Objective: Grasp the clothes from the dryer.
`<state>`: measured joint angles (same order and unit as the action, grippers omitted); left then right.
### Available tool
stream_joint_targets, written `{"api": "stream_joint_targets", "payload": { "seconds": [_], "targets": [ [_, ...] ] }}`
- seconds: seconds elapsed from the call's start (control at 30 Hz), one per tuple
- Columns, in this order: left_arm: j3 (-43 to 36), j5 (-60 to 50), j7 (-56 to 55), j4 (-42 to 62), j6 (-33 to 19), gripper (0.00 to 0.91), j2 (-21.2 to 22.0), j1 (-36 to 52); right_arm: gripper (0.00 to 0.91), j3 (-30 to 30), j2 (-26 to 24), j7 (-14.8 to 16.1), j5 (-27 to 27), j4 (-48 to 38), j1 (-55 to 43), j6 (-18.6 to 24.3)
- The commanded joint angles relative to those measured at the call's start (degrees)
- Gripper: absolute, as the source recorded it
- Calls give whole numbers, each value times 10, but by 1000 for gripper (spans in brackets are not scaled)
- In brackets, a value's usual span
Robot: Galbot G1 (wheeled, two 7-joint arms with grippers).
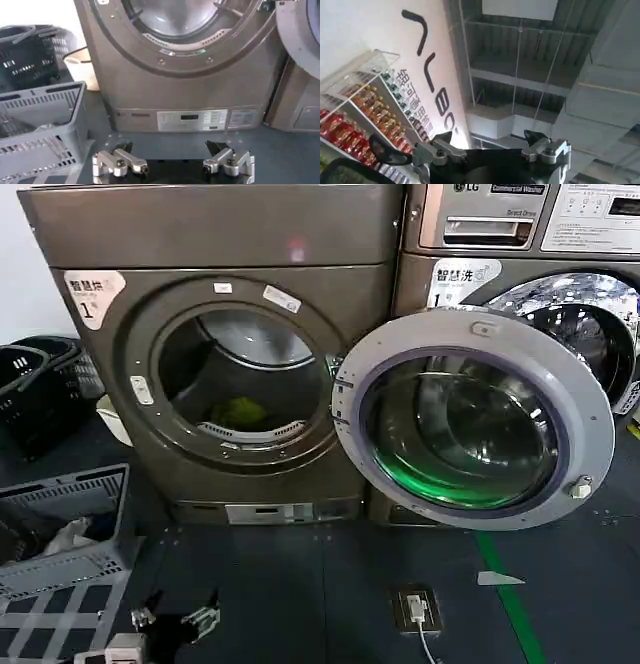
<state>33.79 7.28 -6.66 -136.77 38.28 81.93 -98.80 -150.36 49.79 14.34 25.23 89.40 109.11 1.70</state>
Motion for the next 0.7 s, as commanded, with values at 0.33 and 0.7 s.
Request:
{"api": "stream_joint_targets", "payload": {
  "seconds": [0.33, 0.7],
  "targets": [
    [-3, -3, 1, 3, -2, 907, 2, 3, 907, -5, 1, -1, 6, -1, 5, 7],
    [-4, -3, 1, 6, -2, 907, 1, 4, 907, -5, 3, -2, 6, 0, 6, 8]
  ]
}}
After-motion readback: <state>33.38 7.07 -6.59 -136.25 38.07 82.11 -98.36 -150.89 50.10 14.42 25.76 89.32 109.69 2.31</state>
